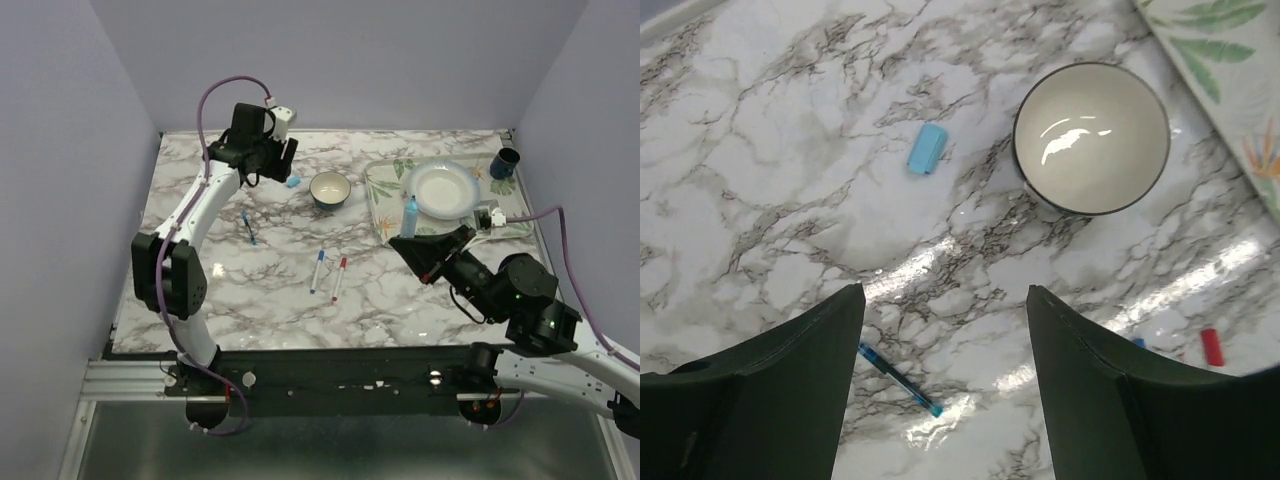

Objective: Insert the pens into the pen caps

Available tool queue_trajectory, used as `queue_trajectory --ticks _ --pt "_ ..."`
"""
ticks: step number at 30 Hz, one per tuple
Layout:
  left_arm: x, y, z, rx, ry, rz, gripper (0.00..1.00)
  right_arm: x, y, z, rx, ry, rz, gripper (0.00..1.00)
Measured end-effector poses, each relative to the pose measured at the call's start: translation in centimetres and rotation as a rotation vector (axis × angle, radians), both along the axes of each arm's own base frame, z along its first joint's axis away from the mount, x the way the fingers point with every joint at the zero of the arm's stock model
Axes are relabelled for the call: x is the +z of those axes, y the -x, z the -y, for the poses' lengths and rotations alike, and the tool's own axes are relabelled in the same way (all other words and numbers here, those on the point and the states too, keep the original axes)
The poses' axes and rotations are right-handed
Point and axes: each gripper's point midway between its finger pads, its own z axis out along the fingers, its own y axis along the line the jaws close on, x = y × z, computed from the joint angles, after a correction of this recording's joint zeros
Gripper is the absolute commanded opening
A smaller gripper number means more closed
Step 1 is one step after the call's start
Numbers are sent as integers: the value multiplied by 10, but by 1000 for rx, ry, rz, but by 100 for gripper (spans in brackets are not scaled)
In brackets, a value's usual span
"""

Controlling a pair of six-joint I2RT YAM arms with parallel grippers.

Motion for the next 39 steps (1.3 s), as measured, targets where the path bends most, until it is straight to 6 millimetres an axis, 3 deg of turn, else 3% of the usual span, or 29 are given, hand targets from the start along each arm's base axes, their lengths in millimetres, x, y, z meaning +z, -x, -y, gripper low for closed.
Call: queue_trajectory --ticks 3,11,16,21,31,39 --pt "-44 -22 -2 -45 -105 -43 70 -8 1 7 -11 22 -9 1" --pt "-126 -76 8 -99 -204 -125 70 -21 0 16 -42 68 -18 1" --pt "-146 -116 20 -118 -211 -102 73 -23 -5 18 -68 98 -5 1" --pt "-158 -140 28 -132 -211 -83 72 -28 -10 20 -98 133 0 1" --pt "-189 -134 28 -145 -238 -152 69 -24 -13 32 -145 140 22 1" --pt "-203 -125 21 -148 -271 -206 55 -22 -12 37 -153 137 30 1"
